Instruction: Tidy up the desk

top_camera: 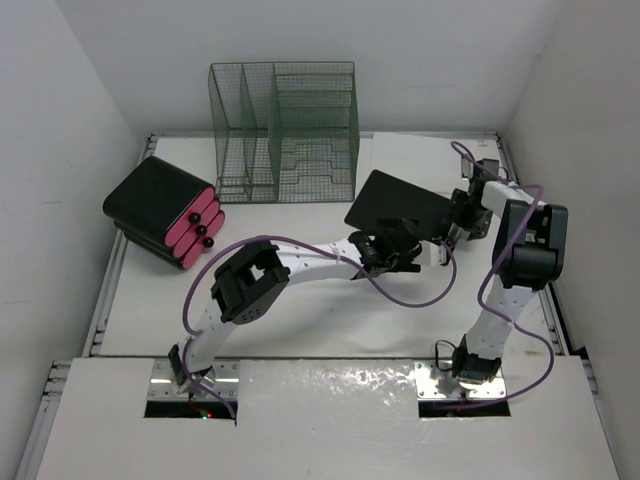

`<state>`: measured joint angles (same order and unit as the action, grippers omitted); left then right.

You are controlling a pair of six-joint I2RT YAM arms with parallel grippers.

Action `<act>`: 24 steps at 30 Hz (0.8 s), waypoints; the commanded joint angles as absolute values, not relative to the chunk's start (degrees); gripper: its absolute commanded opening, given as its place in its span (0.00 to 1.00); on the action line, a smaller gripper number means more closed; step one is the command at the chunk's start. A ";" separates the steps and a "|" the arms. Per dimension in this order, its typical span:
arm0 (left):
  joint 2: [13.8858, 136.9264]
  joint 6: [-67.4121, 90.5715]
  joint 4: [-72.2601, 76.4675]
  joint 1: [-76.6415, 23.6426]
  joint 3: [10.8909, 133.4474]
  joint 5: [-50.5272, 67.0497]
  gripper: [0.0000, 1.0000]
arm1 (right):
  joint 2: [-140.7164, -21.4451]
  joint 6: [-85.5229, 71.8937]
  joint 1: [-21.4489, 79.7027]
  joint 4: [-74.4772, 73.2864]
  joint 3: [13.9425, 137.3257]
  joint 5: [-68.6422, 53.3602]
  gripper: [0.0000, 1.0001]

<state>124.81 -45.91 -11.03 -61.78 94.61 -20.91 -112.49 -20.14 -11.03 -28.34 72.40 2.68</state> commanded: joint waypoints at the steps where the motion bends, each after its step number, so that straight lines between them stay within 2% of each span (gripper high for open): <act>1: 125.51 -44.74 -8.09 -61.70 96.41 -20.30 0.76 | -114.52 -19.87 -10.37 -30.67 74.00 6.50 0.67; 7: 125.42 -43.68 -7.74 -61.70 95.80 -19.60 0.76 | -113.82 -18.46 -10.37 -31.37 71.46 9.67 0.67; 11: 125.60 -43.77 -7.82 -61.70 95.45 -19.51 0.75 | -114.26 -18.28 -10.46 -31.20 70.75 7.04 0.65; 20: 125.95 -44.74 -7.91 -61.70 94.92 -20.21 0.75 | -115.58 -19.77 -10.46 -28.83 69.61 4.49 0.35; 24: 127.35 -45.18 -8.96 -61.79 95.97 -20.66 0.75 | -115.14 -19.51 -10.46 -28.65 68.82 3.34 0.18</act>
